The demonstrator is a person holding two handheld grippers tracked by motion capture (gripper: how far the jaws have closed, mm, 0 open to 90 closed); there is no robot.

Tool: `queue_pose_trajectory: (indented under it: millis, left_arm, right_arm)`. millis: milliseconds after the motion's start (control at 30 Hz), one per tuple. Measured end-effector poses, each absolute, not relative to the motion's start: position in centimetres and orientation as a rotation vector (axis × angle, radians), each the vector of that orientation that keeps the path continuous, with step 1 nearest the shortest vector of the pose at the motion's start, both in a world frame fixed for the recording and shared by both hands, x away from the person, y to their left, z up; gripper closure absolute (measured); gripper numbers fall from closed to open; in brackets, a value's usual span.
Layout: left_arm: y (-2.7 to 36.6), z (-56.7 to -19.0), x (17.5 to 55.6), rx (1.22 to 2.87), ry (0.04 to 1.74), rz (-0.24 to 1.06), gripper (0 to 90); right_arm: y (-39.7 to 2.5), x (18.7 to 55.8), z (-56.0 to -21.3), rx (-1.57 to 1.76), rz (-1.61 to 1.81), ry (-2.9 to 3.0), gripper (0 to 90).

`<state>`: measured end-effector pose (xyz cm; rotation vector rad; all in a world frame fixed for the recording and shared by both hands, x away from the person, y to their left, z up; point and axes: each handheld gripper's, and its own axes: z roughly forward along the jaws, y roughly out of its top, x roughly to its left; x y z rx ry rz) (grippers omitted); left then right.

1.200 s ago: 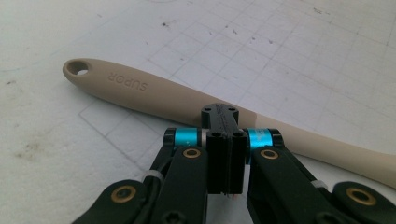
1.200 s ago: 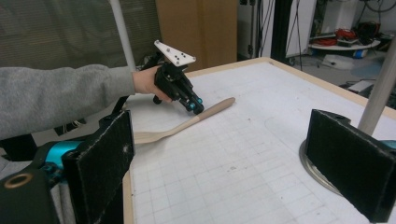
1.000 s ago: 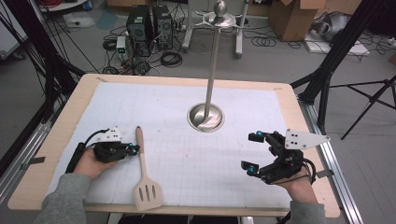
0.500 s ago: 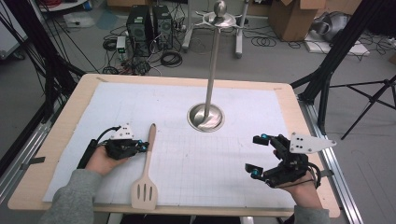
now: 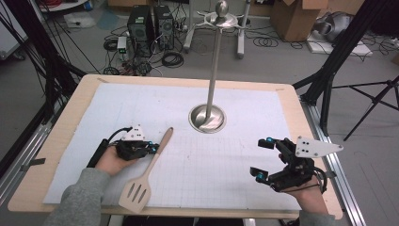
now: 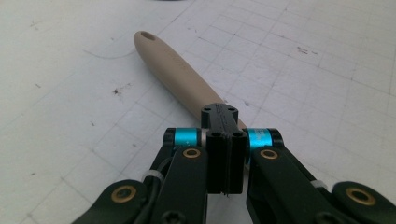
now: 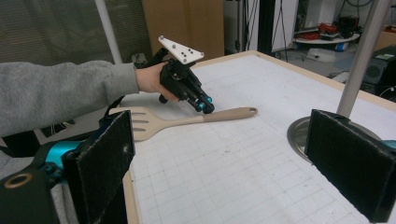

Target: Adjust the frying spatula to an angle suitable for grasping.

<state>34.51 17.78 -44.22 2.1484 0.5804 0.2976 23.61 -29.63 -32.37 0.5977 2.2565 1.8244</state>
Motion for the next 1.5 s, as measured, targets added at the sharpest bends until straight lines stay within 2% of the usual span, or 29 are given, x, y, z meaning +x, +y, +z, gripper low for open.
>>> queue_pose_trajectory:
  millis: [500,933,1500]
  left_arm:
    - [18.0,-42.9,33.1,2.119,0.559,0.261,89.6]
    - [16.5,-43.0,30.5,2.211,0.483,0.218,89.5]
    - [17.1,-43.6,30.7,2.259,0.499,0.165,89.6]
  right_arm:
    - [-28.8,24.5,-32.5,0.571,1.830,2.284,7.5]
    - [-27.5,25.8,-32.5,0.526,1.859,2.309,7.5]
    - [-27.5,25.9,-32.6,0.529,1.854,2.315,7.5]
